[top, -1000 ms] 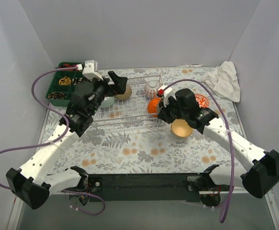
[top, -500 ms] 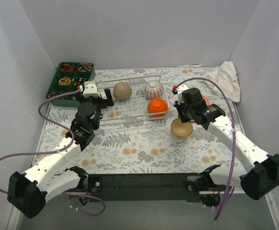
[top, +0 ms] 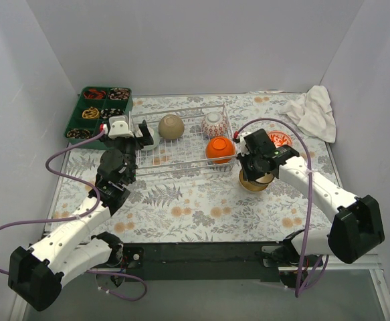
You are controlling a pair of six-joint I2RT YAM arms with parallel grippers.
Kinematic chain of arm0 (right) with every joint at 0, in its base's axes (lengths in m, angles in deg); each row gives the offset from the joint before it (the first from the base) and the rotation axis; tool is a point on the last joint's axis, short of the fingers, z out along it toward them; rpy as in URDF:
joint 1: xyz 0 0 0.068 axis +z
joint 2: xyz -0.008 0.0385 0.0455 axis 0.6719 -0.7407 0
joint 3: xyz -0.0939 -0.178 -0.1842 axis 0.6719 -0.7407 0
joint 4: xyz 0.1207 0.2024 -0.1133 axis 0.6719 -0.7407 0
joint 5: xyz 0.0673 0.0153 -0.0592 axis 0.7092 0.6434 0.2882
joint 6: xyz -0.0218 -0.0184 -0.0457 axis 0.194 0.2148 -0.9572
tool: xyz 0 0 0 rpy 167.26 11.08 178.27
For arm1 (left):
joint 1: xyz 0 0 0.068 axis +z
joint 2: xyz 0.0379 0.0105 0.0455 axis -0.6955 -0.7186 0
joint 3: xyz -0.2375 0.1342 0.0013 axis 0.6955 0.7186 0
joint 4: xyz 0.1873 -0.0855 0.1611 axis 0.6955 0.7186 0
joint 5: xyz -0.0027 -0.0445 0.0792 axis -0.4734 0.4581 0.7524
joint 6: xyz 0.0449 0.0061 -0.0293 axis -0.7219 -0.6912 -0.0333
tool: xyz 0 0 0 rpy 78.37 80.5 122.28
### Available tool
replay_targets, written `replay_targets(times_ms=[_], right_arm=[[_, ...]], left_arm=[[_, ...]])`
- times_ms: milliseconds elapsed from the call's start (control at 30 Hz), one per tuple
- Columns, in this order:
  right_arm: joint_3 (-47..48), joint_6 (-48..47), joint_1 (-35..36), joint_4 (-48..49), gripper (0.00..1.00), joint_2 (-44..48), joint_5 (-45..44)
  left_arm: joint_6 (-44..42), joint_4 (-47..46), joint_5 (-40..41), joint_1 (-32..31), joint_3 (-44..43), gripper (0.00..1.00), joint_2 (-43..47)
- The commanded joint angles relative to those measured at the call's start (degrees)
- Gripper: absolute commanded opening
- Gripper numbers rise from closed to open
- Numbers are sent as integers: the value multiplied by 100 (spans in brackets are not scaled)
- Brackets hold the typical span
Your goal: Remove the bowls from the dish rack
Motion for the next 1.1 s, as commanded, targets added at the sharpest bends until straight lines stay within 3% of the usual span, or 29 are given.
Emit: replay_targets(times_ms=[0, 267, 400, 500, 633, 867, 1067], right_arm=[[-25, 88, 53, 134, 5, -144, -200], [-96, 290, 185, 126, 38, -373, -323], [-122, 414, 255, 108, 49, -303, -245], [-105, 484, 308, 29, 50, -180, -174], [-219, 624, 369, 46, 45, 31, -130], [-667, 783, 510, 450, 13, 128, -156], [-799, 783, 606, 749, 3, 137, -587]], left_arm=[[-168, -176, 75, 15, 75, 98, 147], [-194, -220, 22, 15, 110, 98, 147], [-229, -238, 31, 15, 128, 98, 112], [-229, -247, 22, 6, 128, 98, 94], [-212, -247, -4, 15, 128, 98, 94], [-194, -229, -57, 6, 137, 98, 42], [-185, -238, -66, 15, 145, 98, 24]])
